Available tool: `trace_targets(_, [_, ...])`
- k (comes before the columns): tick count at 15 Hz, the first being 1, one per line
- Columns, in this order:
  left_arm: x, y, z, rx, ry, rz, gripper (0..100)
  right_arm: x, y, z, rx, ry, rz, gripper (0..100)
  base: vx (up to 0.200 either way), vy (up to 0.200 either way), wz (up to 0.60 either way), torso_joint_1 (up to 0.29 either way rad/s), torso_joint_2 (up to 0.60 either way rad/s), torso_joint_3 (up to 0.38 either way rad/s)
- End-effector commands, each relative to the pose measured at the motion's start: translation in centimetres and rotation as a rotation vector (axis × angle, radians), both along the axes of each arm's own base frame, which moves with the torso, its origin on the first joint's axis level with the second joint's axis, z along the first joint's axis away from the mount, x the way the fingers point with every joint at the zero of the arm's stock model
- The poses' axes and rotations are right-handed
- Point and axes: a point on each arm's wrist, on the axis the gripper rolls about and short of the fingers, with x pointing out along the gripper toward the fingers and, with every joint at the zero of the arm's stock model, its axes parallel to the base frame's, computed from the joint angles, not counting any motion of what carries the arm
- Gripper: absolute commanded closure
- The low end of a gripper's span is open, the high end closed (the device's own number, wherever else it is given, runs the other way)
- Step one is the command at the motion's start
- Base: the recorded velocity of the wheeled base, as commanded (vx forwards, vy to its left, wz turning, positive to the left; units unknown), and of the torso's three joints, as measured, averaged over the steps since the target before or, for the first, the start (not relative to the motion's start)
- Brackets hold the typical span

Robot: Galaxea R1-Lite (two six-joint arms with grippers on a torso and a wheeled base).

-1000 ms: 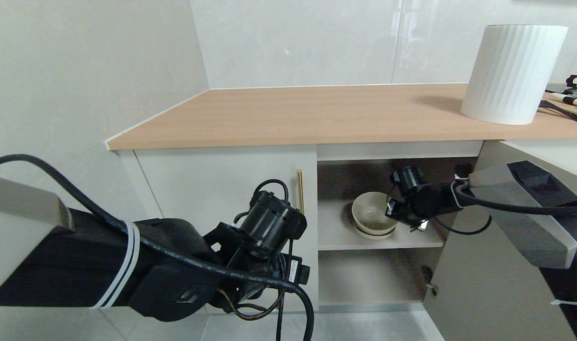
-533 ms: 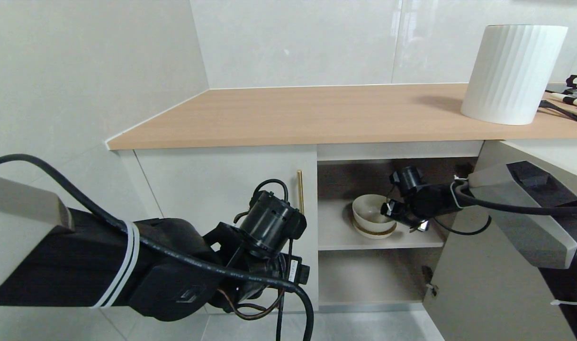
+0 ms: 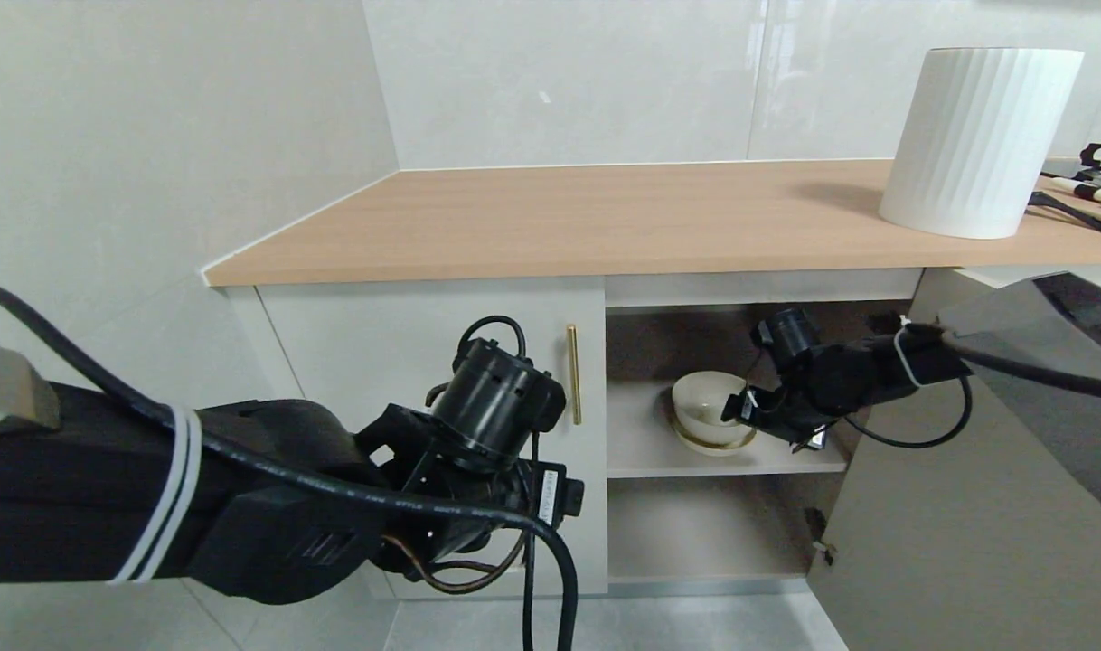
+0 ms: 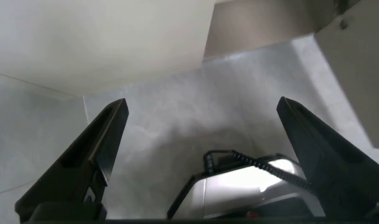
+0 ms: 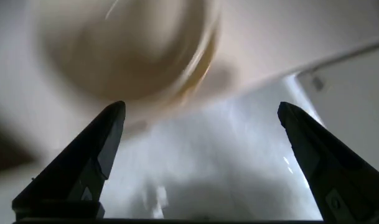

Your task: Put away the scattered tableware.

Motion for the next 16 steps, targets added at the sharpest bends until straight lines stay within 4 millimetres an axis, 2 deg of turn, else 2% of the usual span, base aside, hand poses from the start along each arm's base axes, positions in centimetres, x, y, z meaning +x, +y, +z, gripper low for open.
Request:
trace_targets(1, [-1.3,2.0,1.7,-0.046,-0.026,0.033,0,-6.1,0.5,5.5,-0.001,-0.027,0.156,0,0.0,0.0,0.0,0.0,0.0,0.0])
trace_targets(2, [-2.5,3.9,2.3,-0.058,-0.034,0.058,0,-10.3,1.1,7.3,-0.008,-0.032,0.229,0,0.0,0.0,0.0,0.0,0.0,0.0])
trace_targets(4, [-3.2,5.3,3.8,-0.093,-0.073,0.078,0,-14.3,1.7,8.1,-0.012,-0.027,0.301,0,0.0,0.0,0.0,0.0,0.0,0.0])
trace_targets(6, [-3.5,5.6,4.4,-0.106,-0.091,0.079,0,-16.1,1.0,8.2,-0.011,-0.01,0.314,0,0.0,0.0,0.0,0.0,0.0,0.0])
trace_targets(9, [-3.2,5.5,4.2,-0.103,-0.083,0.084,0,-18.3,0.0,6.4,0.003,0.082,0.396,0,0.0,0.0,0.0,0.0,0.0,0.0])
trace_targets(11, [-2.9,5.3,3.6,-0.092,-0.069,0.087,0,-18.8,-0.3,6.8,-0.009,0.065,0.411,0,0.0,0.0,0.0,0.0,0.0,0.0])
trace_targets(12, [-2.8,5.2,3.4,-0.088,-0.063,0.088,0,-19.5,-0.3,7.8,0.002,0.033,0.428,0,0.0,0.0,0.0,0.0,0.0,0.0])
trace_targets(13, [-2.8,5.2,3.5,-0.089,-0.064,0.088,0,-20.4,0.1,8.1,0.003,0.024,0.458,0,-0.2,0.0,0.0,0.002,0.0,0.002])
trace_targets(16, [-2.8,5.2,3.5,-0.088,-0.065,0.089,0,-20.7,0.3,8.0,-0.003,0.025,0.469,0,-0.2,0.0,0.0,0.005,0.0,0.001])
